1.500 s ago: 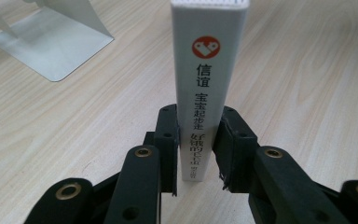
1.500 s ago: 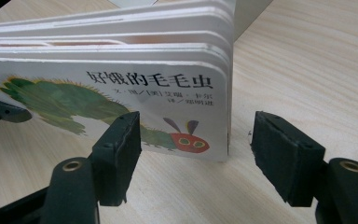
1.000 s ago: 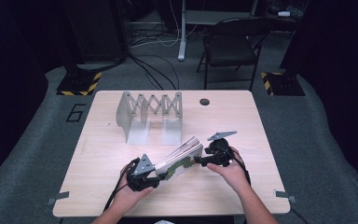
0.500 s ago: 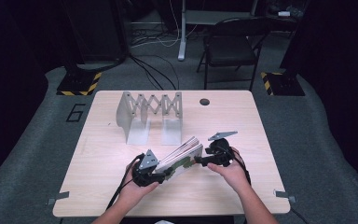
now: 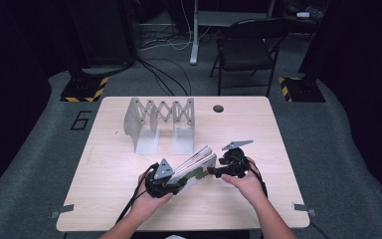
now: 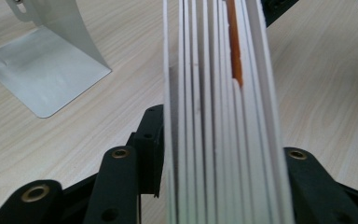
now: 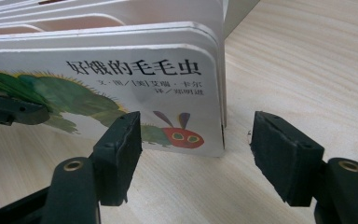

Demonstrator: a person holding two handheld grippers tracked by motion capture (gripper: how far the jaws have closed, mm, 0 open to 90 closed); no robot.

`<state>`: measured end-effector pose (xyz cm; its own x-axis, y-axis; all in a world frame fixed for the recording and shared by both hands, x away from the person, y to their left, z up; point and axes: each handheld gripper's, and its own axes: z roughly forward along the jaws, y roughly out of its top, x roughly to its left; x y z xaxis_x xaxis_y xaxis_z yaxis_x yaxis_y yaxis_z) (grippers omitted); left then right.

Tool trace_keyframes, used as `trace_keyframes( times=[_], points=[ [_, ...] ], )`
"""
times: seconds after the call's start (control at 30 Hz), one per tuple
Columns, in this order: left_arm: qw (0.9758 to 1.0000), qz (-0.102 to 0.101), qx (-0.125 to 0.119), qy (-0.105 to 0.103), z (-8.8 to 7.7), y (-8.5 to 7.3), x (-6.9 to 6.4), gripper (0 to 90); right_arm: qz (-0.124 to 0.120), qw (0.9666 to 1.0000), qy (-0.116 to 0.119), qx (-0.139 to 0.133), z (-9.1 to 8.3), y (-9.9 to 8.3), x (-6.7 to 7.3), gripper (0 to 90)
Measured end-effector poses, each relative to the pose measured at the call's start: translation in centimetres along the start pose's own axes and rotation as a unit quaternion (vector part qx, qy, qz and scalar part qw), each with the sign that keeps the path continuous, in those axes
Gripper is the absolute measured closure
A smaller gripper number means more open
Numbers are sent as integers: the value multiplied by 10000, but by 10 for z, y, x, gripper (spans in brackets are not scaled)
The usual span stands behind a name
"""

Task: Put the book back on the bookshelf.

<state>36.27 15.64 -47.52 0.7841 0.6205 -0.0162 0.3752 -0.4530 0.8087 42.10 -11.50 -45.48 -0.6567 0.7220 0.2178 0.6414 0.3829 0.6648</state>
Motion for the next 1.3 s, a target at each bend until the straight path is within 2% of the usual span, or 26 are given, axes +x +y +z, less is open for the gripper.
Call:
trace_keyframes(
  times=[0.33,0.43,0.53,0.8,0.93,1.07,1.27,1.3],
  points=[
    [10000,56,-38,28,1,0,-2,653,-4,10000,10,-14,1,0,0,332],
    [9998,157,-23,71,0,0,-3,672,-15,10000,16,-60,2,0,0,332],
    [9998,164,-20,64,0,0,-4,694,-35,10000,12,-54,2,0,0,332],
    [9997,193,53,-129,-2,1,-7,748,5,10000,16,-1,1,0,0,332],
    [9998,190,6,-100,-2,0,-8,751,-40,10000,7,-49,2,-1,-1,332],
    [9997,206,58,-129,-4,0,-9,753,20,10000,14,-37,1,0,0,332],
    [9997,239,31,-8,-8,1,-8,755,9,10000,26,-5,1,0,0,332],
    [9998,189,-6,6,-9,1,-8,755,8,10000,25,-6,1,0,0,332]
  ],
)
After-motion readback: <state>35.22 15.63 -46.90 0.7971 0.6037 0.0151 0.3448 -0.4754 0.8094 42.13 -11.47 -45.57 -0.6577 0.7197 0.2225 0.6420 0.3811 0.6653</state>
